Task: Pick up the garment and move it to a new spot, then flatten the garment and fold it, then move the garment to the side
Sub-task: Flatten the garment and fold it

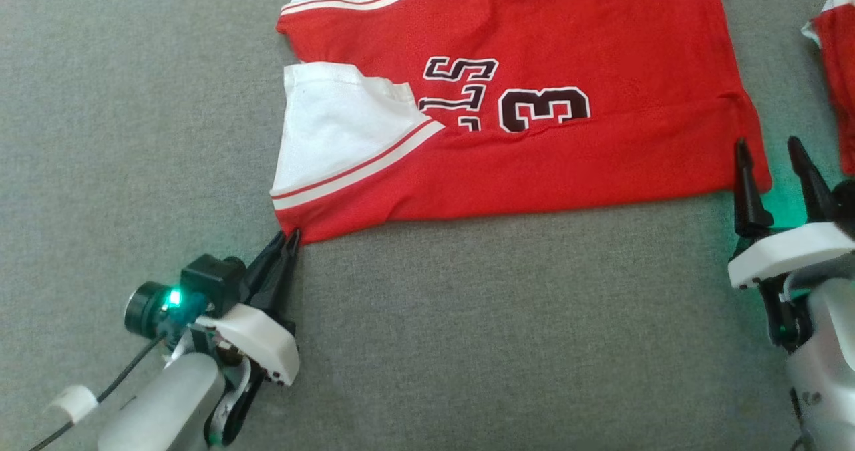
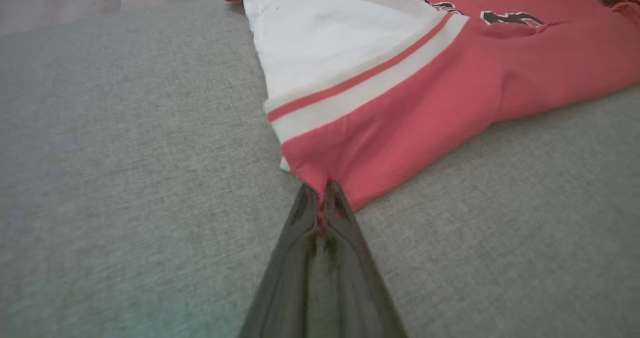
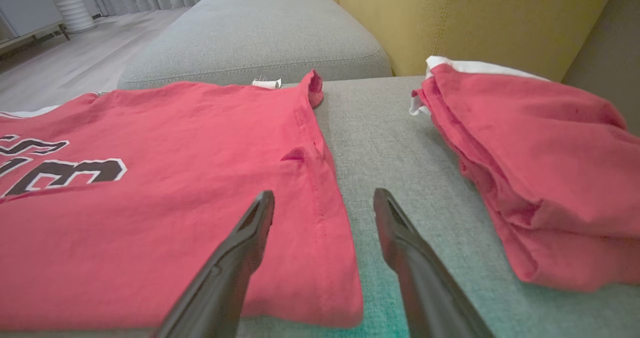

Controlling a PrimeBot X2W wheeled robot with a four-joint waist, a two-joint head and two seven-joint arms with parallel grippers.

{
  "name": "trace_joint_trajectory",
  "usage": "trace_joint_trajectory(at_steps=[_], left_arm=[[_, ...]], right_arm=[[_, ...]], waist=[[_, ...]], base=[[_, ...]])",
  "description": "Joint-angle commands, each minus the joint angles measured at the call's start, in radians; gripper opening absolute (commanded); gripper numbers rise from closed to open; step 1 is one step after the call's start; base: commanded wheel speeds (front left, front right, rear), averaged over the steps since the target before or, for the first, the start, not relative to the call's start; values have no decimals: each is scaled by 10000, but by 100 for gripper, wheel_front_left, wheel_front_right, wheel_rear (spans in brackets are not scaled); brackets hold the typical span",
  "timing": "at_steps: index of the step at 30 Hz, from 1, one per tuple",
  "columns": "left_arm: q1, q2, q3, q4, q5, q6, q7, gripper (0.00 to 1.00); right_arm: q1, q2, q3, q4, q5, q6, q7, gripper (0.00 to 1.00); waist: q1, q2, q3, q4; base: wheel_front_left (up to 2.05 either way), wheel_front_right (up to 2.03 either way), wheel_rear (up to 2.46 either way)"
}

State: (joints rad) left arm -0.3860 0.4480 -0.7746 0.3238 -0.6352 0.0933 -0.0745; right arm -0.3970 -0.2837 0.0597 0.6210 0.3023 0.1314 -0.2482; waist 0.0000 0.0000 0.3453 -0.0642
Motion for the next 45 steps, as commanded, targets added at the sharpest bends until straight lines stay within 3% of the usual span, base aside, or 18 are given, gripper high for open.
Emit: trace_joint_trajectory(at_steps=[1, 4, 11, 12, 13, 14, 21, 28, 36, 43, 44, 45], left_arm=[[-88, 208, 163, 18, -108, -108, 200, 0], [-88, 247, 169, -214, -252, -306, 203, 0], [-243, 630, 215, -820, 42, -130, 95, 0], [-238, 670, 231, -923, 32, -112, 111, 0], [-221, 725, 236, -1023, 21, -97, 153, 0], [-194, 790, 236, -1124, 18, -78, 202, 0], [330, 1304, 239, -1989, -178, 172, 720, 0], [1369, 1896, 224, -3585, -401, 914, 1363, 0], [2672, 2072, -70, -4852, -529, 1686, 1610, 0], [3437, 1994, -322, -4965, -715, 1864, 1497, 0], [3436, 1954, -348, -4911, -700, 1856, 1467, 0], [3401, 1927, -391, -4834, -627, 1836, 1422, 0]], right_arm=[[156, -59, 194, -160, 125, -7, -132, 100], [156, -74, 189, 84, 247, -7, -132, 100], [26, -180, 199, 984, 379, -7, 213, 100], [16, -191, 272, 1103, 443, -7, 360, 83], [1, -203, 345, 1188, 526, -7, 487, 32], [-6, -219, 407, 1248, 628, -7, 585, 0], [78, -517, 726, 1238, 994, -7, 828, 0], [524, -1159, 1167, 828, 1404, -7, 965, 0], [1850, -2031, 1307, -93, 2095, -7, 1280, 0], [3138, -2302, 1005, -1025, 2331, -7, 1624, 0], [3226, -2299, 962, -1129, 2332, -7, 1678, 18], [3284, -2271, 923, -1243, 2308, -7, 1748, 85]], waist=[[0, 0, -16, 15], [0, 0, -62, 69], [0, 0, -165, 257], [0, 0, -192, 277], [0, 0, -222, 291], [0, 0, -268, 303], [0, 0, -586, 303], [0, 0, -953, 380], [0, 0, -1345, 489], [0, 0, -1572, 391], [0, 0, -1574, 360], [0, 0, -1582, 319]], base=[[0, 0, 0], [0, 0, 0], [0, 0, 0], [0, 0, 0], [0, 0, 0], [0, 0, 0], [0, 0, 0], [0, 0, 0], [0, 0, 0], [0, 0, 0], [0, 0, 0], [0, 0, 0]])
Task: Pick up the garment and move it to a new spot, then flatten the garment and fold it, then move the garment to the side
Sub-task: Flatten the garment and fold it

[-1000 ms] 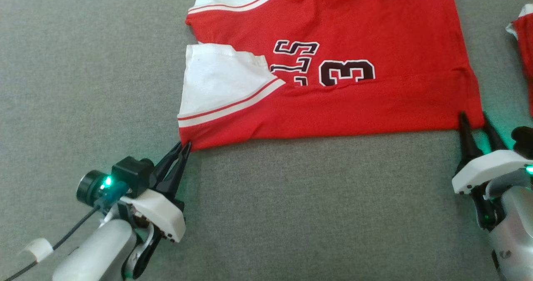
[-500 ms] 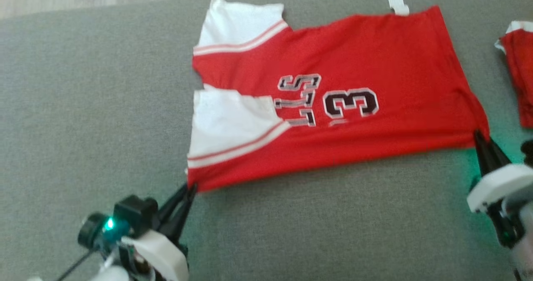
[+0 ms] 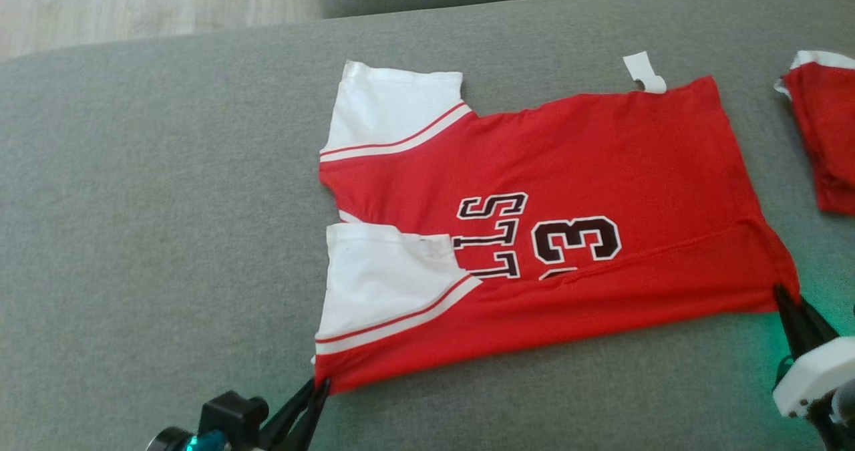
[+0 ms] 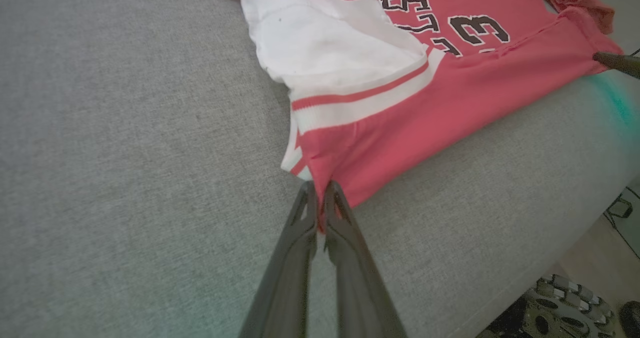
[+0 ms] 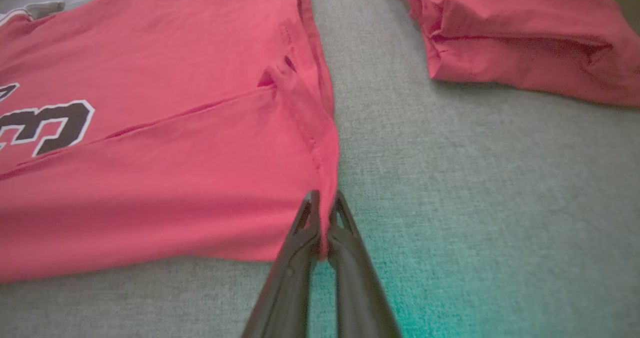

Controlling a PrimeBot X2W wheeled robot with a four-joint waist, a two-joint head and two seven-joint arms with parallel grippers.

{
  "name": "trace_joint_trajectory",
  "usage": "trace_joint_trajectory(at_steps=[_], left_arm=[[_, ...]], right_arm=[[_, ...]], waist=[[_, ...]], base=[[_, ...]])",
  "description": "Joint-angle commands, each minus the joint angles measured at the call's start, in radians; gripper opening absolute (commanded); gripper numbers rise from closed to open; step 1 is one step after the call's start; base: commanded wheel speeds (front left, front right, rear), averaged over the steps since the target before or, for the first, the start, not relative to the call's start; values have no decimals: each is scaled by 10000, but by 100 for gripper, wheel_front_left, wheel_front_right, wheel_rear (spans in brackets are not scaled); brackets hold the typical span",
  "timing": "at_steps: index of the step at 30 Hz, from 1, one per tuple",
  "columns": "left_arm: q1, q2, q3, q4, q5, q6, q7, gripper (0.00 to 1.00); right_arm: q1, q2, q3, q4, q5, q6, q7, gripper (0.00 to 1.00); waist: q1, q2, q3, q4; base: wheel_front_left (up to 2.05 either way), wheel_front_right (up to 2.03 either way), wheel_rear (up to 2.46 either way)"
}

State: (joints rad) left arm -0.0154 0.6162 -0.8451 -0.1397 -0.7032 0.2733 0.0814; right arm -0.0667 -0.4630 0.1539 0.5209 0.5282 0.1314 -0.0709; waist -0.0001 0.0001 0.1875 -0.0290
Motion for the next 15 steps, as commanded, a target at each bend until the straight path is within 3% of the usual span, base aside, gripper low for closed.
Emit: trace_joint_trajectory(at_steps=[1, 3, 9, 15], left_arm=[[-343, 191, 287, -111, 101, 32, -177, 0], [-458, 72, 251, 64, 222, 32, -292, 100], [-991, -114, 309, 127, 526, -23, -564, 100], [-2101, 142, 724, -235, 839, -210, -578, 100]], right_arm=[[20, -446, -76, -353, 9, -7, 21, 100], [71, -329, -203, -630, -113, -7, 56, 100], [193, -110, -474, -1541, -430, -7, 120, 100], [-100, 202, -576, -2503, -876, -7, 210, 100]], waist=[[1, -1, -10, -70], [1, -1, -30, -141], [1, -1, -33, -375], [1, -1, 218, -824]], base=[[0, 0, 0], [0, 0, 0], [0, 0, 0], [0, 0, 0]])
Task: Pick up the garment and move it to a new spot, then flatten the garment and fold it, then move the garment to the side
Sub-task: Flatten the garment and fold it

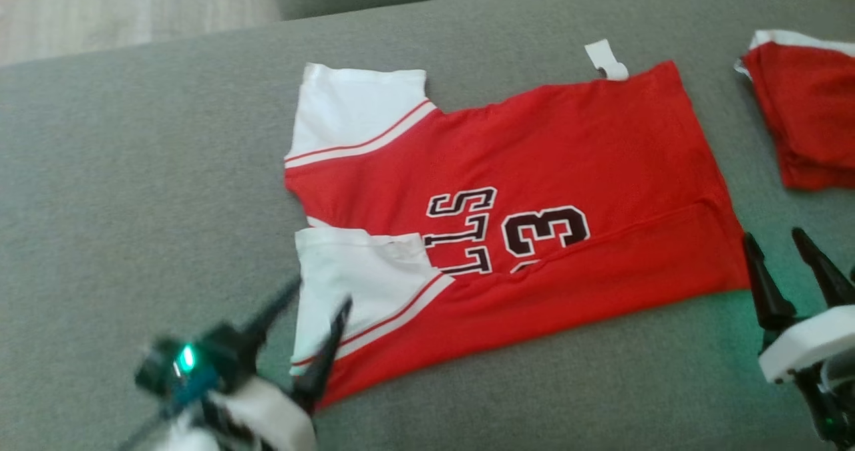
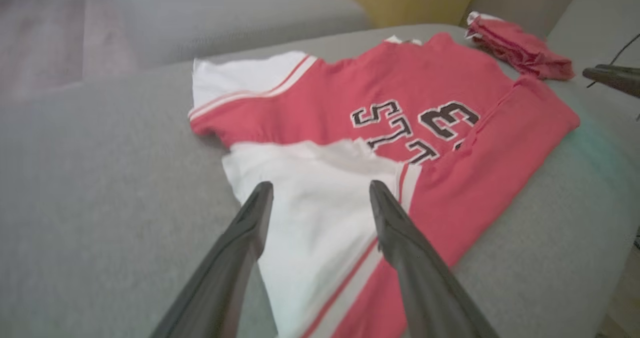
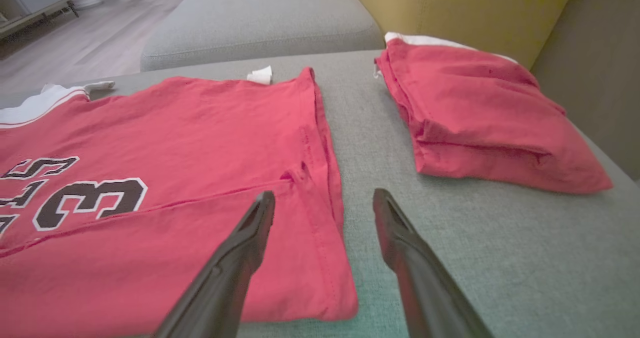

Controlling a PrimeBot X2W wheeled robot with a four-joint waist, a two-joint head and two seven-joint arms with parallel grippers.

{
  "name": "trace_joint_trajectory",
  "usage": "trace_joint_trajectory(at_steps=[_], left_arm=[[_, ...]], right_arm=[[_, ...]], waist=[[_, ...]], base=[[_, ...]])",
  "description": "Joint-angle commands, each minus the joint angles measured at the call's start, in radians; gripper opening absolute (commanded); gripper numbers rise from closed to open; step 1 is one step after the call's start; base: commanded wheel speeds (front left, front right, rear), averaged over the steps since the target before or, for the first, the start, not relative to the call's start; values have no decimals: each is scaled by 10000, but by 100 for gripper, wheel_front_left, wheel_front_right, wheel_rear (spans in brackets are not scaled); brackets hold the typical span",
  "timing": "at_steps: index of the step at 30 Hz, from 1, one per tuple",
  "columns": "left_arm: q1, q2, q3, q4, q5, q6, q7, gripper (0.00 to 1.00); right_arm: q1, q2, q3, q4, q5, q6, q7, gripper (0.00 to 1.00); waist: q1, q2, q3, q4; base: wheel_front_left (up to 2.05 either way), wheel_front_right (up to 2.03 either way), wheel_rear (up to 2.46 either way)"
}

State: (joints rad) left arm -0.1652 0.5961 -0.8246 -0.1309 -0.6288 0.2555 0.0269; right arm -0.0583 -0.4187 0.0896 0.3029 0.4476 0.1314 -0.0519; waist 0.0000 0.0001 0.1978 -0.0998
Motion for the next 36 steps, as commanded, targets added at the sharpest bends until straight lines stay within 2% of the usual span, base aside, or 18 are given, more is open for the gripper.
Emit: trace_joint_trajectory(at_steps=[1, 3, 6, 12, 13, 14, 16, 19, 24, 36], left_arm=[[-923, 449, 600, -365, 154, -122, 94, 100], [-1277, 560, 695, -389, 212, -220, 234, 100], [-2466, 809, 993, -309, 160, -652, 833, 100], [-5144, 908, 1415, 998, -816, -2218, 2542, 100], [-5569, 877, 1453, 1300, -1024, -2435, 2915, 100], [-6356, 850, 1468, 1960, -1405, -2834, 3746, 100], [-7014, 841, 1478, 2639, -1775, -3095, 4569, 100], [-7867, 771, 1526, 3597, -2199, -3239, 5586, 100], [-8835, 835, 1452, 4922, -2202, -3291, 6548, 100], [-9574, 1121, 1188, 6613, -1642, -3397, 6647, 100]], right_arm=[[-238, -174, 68, -456, -135, -7, 54, 100], [-293, -104, 87, -588, -198, -7, 101, 100], [-445, 73, 117, -907, -356, -7, 194, 100], [-814, 189, 222, -1185, -511, -7, 195, 100], [-881, 203, 234, -1209, -535, -7, 194, 100], [-1048, 244, 309, -1247, -571, -7, 205, 100], [-1264, 299, 424, -1249, -614, -7, 192, 100], [-1530, 406, 530, -1198, -657, -7, 93, 100], [-1870, 667, 847, -995, -649, -7, -53, 100], [-2559, 898, 1426, -214, -394, -7, -572, 100]], waist=[[0, -1, 183, -181], [0, -1, 266, -257], [0, -1, 553, -439], [0, -1, 1252, -772], [0, -1, 1369, -831], [0, -1, 1587, -998], [0, -1, 1772, -1207], [0, -1, 2061, -1461], [0, -1, 2449, -1912], [0, -1, 2866, -2667]], base=[[0, 0, 0], [0, 0, 0], [0, 0, 0], [0, 0, 0], [0, 0, 0], [0, 0, 0], [0, 0, 0], [0, 0, 0], [0, 0, 0], [0, 0, 0]])
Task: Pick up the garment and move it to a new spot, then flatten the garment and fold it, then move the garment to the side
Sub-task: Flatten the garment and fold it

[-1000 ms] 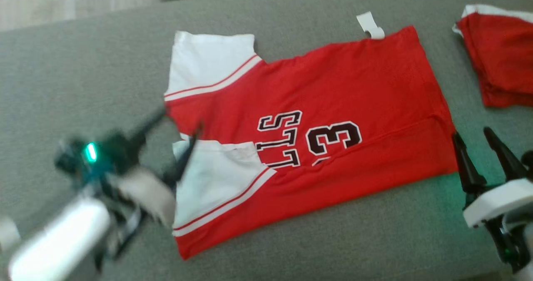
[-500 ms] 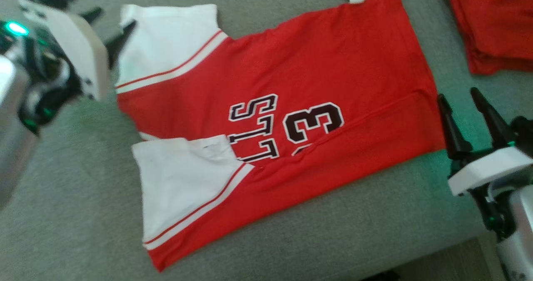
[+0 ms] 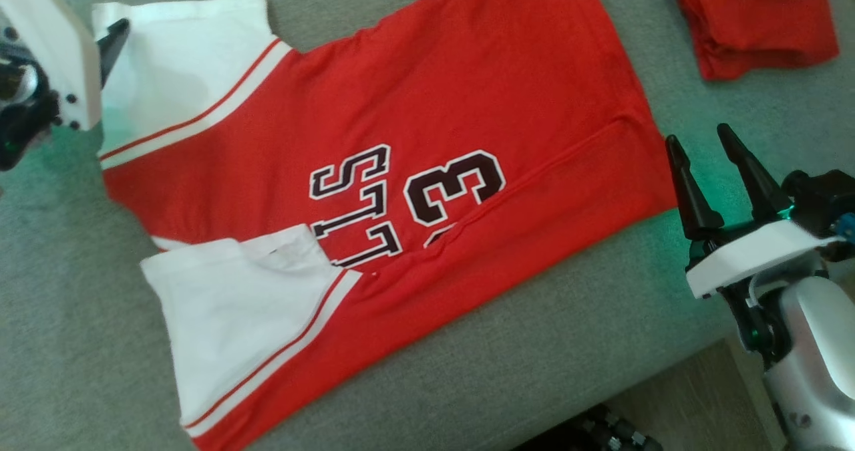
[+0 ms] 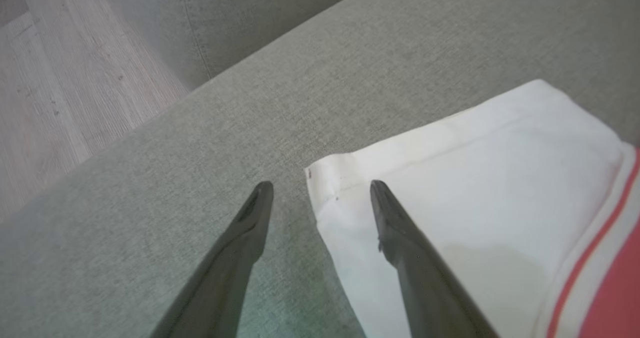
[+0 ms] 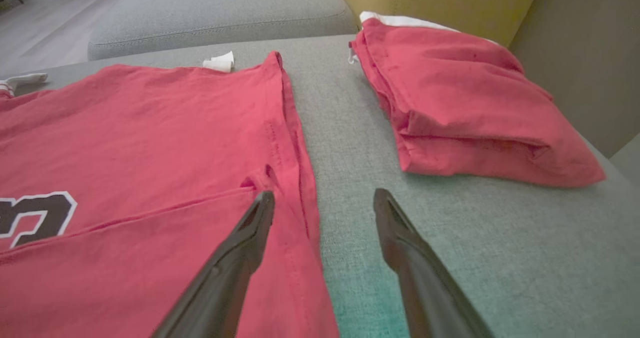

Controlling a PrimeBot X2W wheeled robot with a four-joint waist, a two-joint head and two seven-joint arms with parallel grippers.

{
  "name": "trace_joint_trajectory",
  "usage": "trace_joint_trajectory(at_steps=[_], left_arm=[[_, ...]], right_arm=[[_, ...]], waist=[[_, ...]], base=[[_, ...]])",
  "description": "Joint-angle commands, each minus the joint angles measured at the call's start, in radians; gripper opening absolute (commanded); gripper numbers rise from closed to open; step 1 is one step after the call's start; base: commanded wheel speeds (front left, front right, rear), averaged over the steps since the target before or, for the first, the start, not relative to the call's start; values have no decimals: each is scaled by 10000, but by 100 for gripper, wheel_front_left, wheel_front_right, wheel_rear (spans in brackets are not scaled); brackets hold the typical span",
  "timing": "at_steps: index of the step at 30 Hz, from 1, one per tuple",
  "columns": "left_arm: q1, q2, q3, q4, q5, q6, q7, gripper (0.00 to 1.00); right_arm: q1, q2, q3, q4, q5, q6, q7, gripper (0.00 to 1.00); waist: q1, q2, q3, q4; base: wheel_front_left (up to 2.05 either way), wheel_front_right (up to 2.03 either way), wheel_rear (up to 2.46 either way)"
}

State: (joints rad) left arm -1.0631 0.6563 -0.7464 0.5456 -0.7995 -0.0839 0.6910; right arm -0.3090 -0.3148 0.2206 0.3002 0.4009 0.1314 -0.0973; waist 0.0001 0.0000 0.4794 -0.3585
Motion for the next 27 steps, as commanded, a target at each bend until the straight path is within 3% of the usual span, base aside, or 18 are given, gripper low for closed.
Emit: trace_joint_trajectory(at_steps=[1, 14, 16, 17, 27], left_arm=[[-609, 551, 381, -38, 103, -9, -2, 100], [-734, 773, 72, 735, 407, -138, -94, 100], [-700, 761, 57, 754, 249, -200, 32, 46], [-676, 742, 67, 745, 116, -236, 112, 0], [-936, 785, -138, 250, 109, -415, -559, 0]], right_arm=[[-82, -137, 148, -127, 89, -7, -163, 100], [-387, -96, 414, 411, 243, -7, -517, 100], [-415, -106, 410, 467, 258, -7, -564, 100], [-426, -115, 403, 498, 265, -7, -585, 100], [-1163, -373, 489, 523, 352, -7, -179, 100]], waist=[[-1, 0, 73, -127], [-1, 0, 313, -406], [-1, 0, 333, -402], [-1, 0, 335, -392], [-1, 0, 203, 0]], base=[[0, 0, 0], [0, 0, 0], [0, 0, 0], [0, 0, 0], [0, 0, 0]])
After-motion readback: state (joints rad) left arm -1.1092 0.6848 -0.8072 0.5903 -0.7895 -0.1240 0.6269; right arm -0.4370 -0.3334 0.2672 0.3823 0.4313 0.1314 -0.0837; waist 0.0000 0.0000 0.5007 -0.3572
